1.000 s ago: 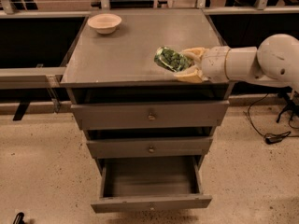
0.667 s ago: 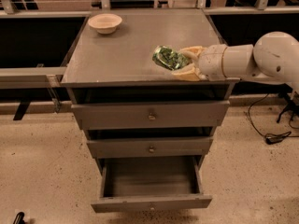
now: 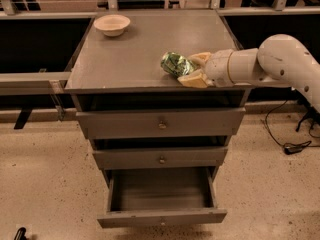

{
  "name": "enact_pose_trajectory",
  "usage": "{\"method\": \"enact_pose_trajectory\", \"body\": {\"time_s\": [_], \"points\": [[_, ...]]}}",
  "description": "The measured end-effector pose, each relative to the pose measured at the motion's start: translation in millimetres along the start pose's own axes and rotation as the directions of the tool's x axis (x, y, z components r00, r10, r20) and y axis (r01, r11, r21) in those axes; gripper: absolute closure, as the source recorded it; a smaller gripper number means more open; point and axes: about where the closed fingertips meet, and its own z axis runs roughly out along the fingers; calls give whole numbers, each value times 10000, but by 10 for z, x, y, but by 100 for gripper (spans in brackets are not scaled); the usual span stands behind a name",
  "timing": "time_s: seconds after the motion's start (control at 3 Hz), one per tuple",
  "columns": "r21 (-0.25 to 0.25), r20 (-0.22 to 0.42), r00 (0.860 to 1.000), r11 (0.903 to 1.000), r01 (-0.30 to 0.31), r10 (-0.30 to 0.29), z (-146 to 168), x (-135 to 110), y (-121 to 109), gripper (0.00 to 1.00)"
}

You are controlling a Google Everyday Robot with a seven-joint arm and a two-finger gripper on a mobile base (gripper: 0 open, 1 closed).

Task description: Pick green can from bottom drawer and place on counter

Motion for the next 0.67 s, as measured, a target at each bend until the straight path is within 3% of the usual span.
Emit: {"method": "enact_pose_trajectory", "body": {"time_s": [0.33,0.67], "points": [[-2,1,10000,10000,0,0,1,0,1,0],[-2,1,10000,10000,0,0,1,0,1,0]]}}
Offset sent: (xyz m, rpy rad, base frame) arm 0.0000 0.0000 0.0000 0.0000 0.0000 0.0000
